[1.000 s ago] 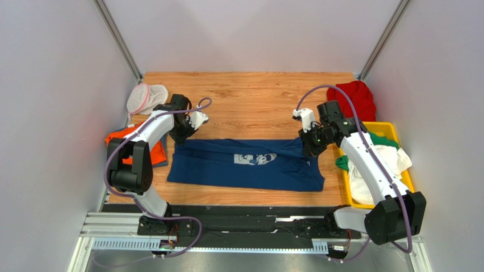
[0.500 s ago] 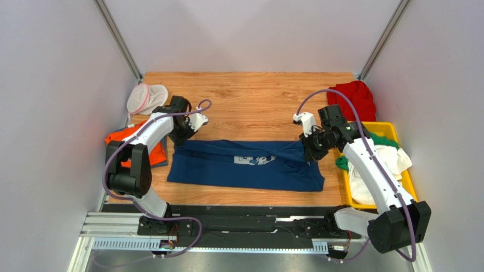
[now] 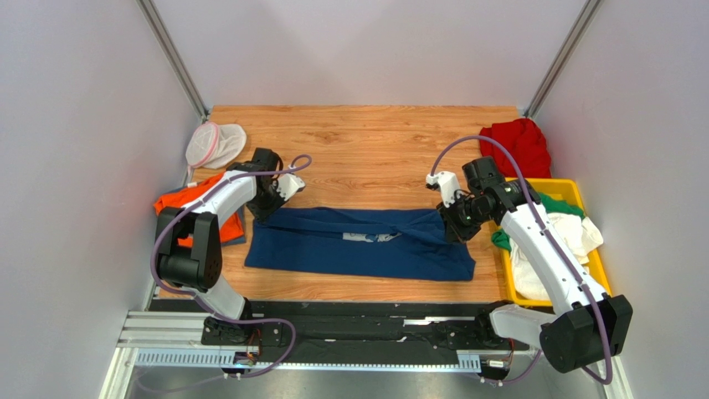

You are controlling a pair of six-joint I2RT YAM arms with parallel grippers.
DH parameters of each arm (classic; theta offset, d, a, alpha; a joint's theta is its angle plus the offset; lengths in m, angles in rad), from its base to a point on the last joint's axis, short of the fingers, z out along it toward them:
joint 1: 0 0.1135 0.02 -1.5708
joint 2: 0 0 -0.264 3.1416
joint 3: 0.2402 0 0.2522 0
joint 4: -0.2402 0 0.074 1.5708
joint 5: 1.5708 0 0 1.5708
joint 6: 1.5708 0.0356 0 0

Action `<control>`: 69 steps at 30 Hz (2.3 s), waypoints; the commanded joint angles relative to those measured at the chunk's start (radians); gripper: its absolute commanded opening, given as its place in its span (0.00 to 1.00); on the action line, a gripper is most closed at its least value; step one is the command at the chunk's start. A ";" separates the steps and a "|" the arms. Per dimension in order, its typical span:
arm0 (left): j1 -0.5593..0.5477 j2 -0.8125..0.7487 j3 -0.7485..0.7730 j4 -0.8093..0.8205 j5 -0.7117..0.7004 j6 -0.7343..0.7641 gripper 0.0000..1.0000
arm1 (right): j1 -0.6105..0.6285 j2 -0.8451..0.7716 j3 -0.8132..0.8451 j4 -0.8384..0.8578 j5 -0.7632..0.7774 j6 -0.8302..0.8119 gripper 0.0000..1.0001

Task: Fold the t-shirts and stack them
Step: Fold the tshirt

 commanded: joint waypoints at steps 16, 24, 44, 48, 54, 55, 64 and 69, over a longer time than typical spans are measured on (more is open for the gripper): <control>-0.034 0.012 0.113 -0.169 -0.025 -0.089 0.38 | 0.029 0.078 -0.012 -0.125 0.035 -0.115 0.00; -0.060 -0.045 0.065 -0.246 -0.036 -0.123 0.38 | 0.036 0.103 -0.045 -0.148 0.050 -0.138 0.00; -0.080 -0.108 0.033 -0.269 -0.052 -0.140 0.38 | 0.057 0.169 -0.021 -0.084 0.102 -0.121 0.56; -0.080 -0.079 0.032 -0.242 -0.070 -0.138 0.38 | 0.059 0.269 0.049 0.006 0.127 -0.144 0.56; -0.080 -0.104 -0.059 -0.174 -0.134 -0.106 0.43 | 0.057 0.443 0.117 0.112 0.124 -0.158 0.55; -0.080 -0.105 -0.068 -0.168 -0.154 -0.100 0.44 | 0.059 0.462 0.129 0.132 0.128 -0.165 0.55; -0.080 -0.102 -0.103 -0.151 -0.199 -0.095 0.43 | 0.059 0.569 0.154 0.177 0.130 -0.181 0.53; -0.080 -0.094 -0.102 -0.151 -0.196 -0.102 0.43 | 0.059 0.589 0.154 0.186 0.104 -0.178 0.49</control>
